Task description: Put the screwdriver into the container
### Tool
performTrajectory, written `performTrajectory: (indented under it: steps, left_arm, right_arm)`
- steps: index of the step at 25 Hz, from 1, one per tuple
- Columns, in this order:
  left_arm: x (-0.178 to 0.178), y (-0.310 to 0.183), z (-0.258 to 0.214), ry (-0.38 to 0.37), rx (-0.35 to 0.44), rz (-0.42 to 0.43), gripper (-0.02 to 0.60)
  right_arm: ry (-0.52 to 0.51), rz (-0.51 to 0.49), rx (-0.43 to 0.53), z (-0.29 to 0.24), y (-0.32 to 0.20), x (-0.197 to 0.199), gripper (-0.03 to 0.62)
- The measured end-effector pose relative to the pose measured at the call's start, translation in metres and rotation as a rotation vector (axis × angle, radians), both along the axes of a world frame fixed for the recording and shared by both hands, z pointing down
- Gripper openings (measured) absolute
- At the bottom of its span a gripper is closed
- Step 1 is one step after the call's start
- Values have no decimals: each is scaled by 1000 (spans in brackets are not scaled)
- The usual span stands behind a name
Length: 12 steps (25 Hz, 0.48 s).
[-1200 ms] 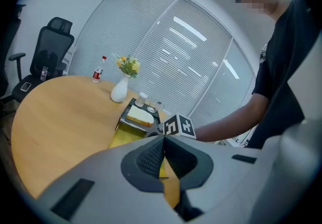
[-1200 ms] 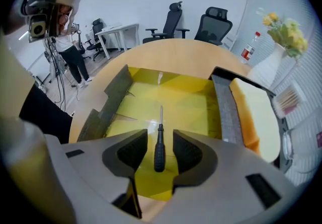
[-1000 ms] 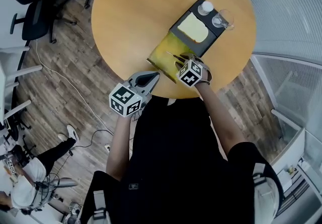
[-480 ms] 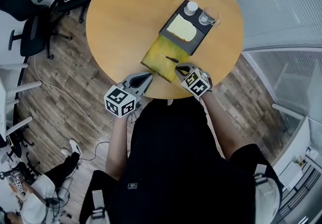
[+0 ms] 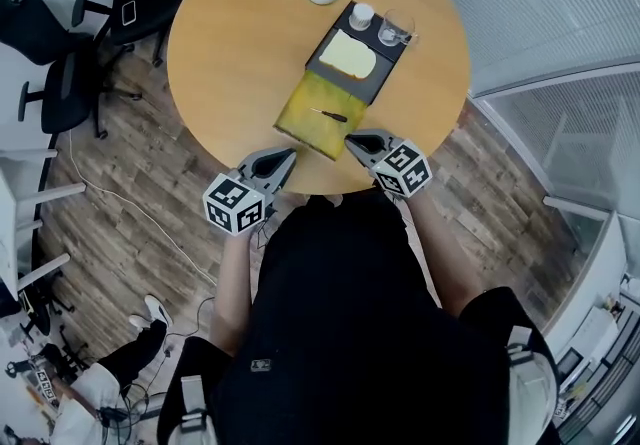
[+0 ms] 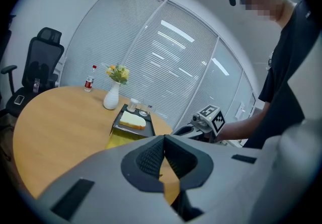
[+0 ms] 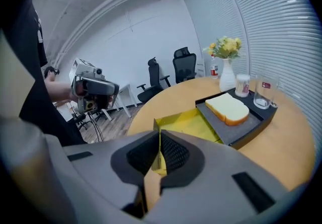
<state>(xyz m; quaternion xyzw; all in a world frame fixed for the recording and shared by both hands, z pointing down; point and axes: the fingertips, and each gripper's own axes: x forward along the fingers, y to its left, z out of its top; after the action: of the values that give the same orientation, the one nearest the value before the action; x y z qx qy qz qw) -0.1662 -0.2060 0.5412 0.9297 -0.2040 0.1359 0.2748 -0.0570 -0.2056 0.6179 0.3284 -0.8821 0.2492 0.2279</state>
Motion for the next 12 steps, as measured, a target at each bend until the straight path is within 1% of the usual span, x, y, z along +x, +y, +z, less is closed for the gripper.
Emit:
performTrajectory:
  steps: [4, 8, 12]
  left_arm:
    - [2, 6, -2, 3, 5, 8, 5]
    - [5, 8, -4, 1, 11, 20, 5]
    - [5, 9, -5, -1, 20, 26, 5]
  right_arm:
    - [-15, 11, 38, -9, 11, 1, 11]
    - [8, 10, 55, -5, 18, 6, 11]
    - [-11, 19, 67, -8, 22, 7, 11]
